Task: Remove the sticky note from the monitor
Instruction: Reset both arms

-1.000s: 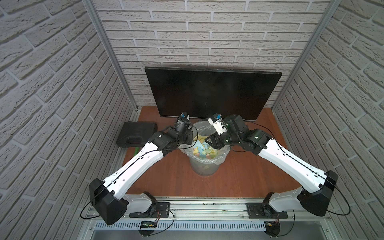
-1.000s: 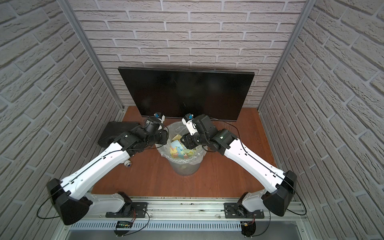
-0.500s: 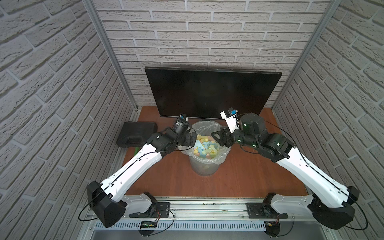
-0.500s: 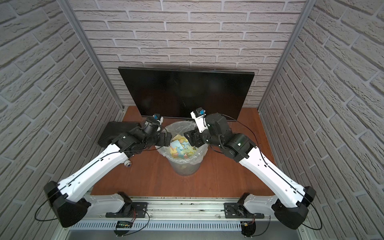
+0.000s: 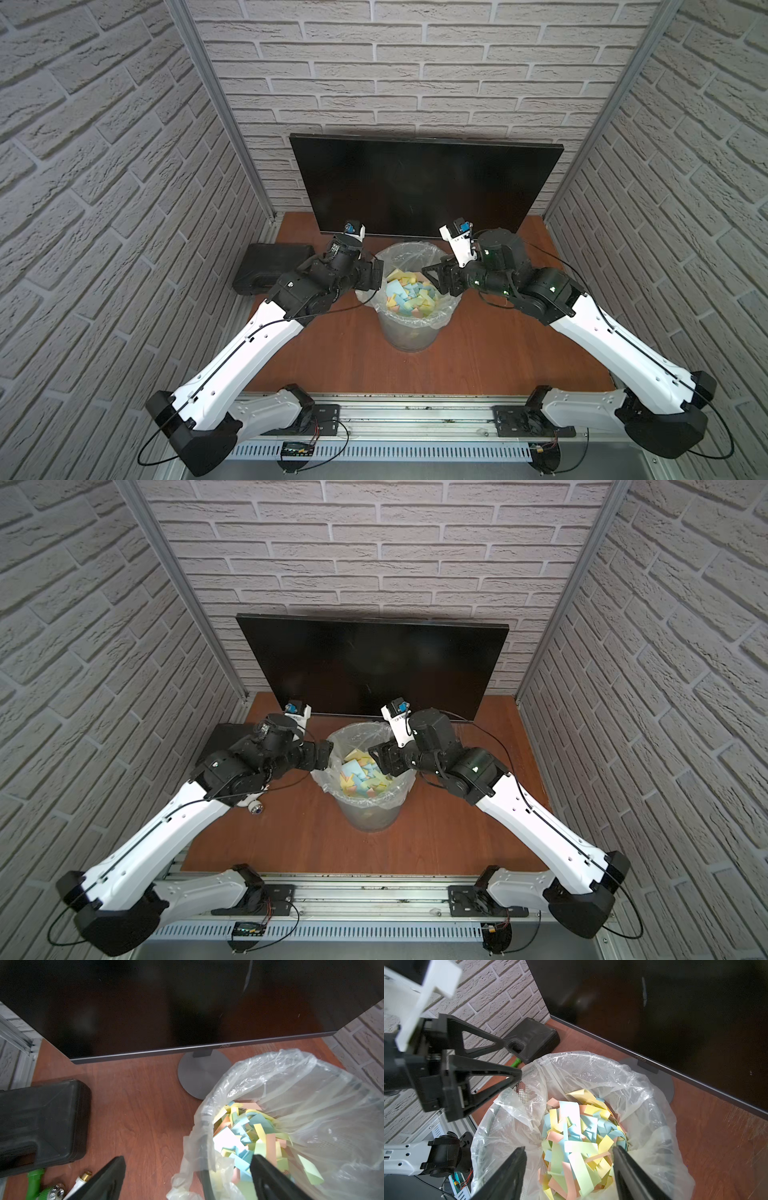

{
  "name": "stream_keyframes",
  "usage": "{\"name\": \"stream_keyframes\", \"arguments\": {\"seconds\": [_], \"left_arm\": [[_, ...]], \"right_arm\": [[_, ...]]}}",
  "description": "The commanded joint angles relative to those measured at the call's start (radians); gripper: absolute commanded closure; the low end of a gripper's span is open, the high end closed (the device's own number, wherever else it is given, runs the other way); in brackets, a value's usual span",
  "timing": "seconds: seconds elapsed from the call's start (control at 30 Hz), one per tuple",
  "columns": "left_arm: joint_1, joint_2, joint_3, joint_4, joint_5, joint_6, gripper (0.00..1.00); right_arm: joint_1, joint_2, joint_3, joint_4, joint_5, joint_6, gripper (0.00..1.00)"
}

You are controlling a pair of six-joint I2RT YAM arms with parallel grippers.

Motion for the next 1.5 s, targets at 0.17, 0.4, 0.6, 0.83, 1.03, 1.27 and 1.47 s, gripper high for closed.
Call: {"name": "stream_keyframes", "arguments": {"seconds": [0.17, 0.4, 0.6, 0.83, 1.03, 1.27, 1.47], "left_arm": [[-0.005, -0.102, 0.013, -0.020, -0.185, 0.139, 0.02], [0.002, -0.136, -0.026, -0.092, -0.466, 0.209, 0.02], [0.045, -0.196, -0.163, -0.020, -0.481, 0.204, 0.02], [0.078, -0.279, -0.422, 0.219, -0.472, 0.221, 0.02], [0.134, -0.300, -0.550, 0.383, -0.443, 0.344, 0.02], [0.264, -0.206, -0.608, 0.466, -0.372, 0.385, 0.02], [0.359, -0.066, -0.688, 0.723, -0.293, 0.442, 0.02]], "right_arm": [[-0.017, -0.091, -0.043, 0.047, 0.079, 0.010, 0.30], [-0.040, -0.234, -0.129, 0.000, 0.340, 0.018, 0.30], [-0.074, -0.396, -0.301, -0.034, 0.555, 0.026, 0.26], [-0.087, -0.565, -0.510, 0.011, 0.674, 0.047, 0.37], [-0.087, -0.717, -0.622, 0.066, 0.687, 0.017, 0.19], [-0.087, -0.666, -0.608, 0.022, 0.682, 0.018, 0.14], [-0.087, -0.639, -0.660, 0.091, 0.636, -0.024, 0.12]]}}
